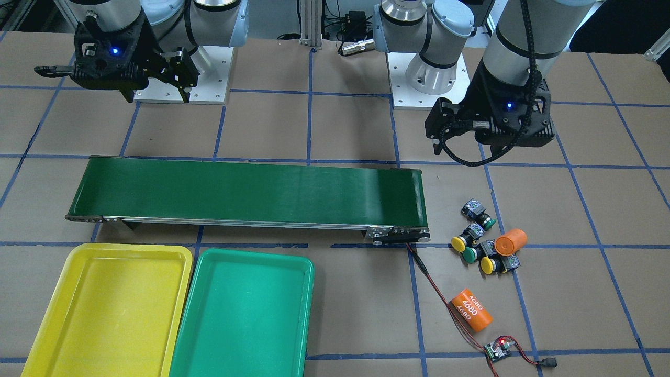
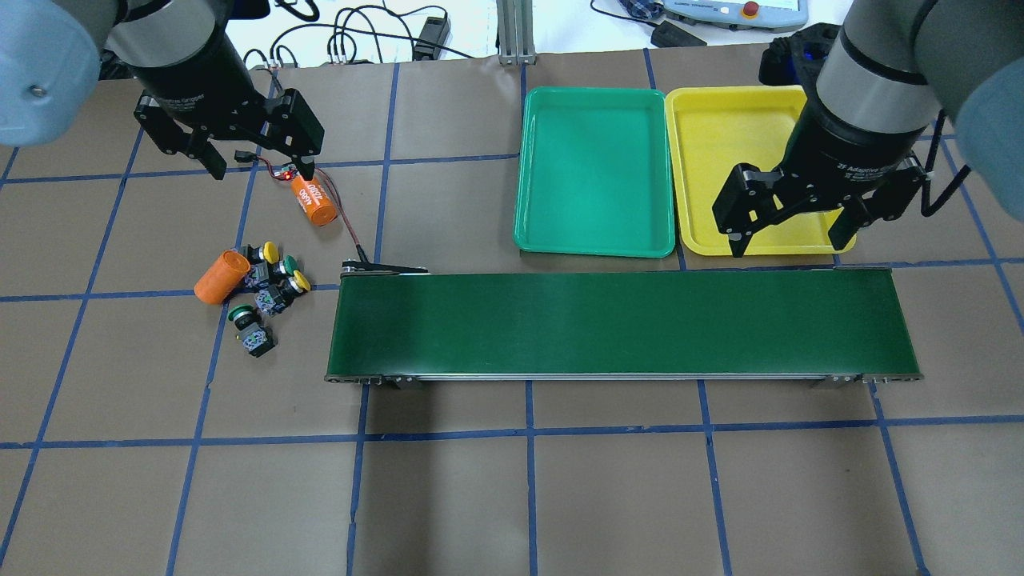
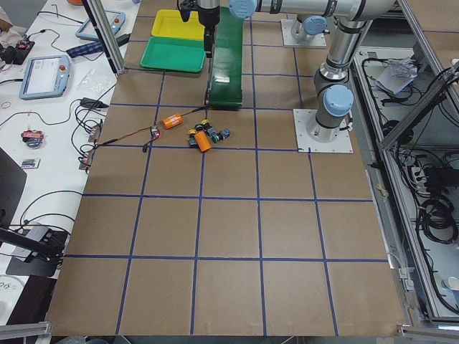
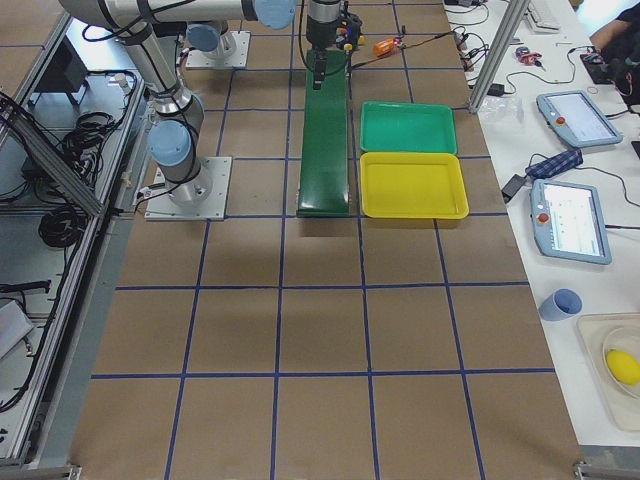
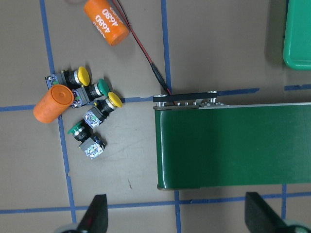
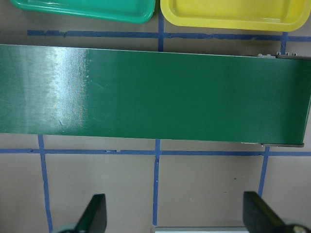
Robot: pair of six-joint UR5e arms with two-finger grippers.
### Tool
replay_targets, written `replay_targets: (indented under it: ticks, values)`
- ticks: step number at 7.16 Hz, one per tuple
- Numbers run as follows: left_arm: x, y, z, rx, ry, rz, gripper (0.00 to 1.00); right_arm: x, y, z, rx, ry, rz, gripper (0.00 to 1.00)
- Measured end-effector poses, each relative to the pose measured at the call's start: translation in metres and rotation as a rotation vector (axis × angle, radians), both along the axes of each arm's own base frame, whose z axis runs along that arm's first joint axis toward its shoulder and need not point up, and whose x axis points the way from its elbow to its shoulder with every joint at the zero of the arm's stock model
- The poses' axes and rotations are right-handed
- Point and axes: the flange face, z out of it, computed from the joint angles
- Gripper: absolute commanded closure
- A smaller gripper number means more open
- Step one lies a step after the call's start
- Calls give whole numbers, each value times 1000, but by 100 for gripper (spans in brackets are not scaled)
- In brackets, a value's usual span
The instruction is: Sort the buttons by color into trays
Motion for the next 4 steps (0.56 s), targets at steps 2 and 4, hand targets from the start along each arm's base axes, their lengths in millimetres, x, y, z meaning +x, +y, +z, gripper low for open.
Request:
replay_targets:
  ticks: [2, 4]
  values:
    - [5, -5, -1, 6, 4, 63, 0, 0, 5, 3, -6, 0, -7, 0]
    - [15, -46, -28, 38, 3, 92, 0, 0, 10, 7, -16, -1, -1, 0]
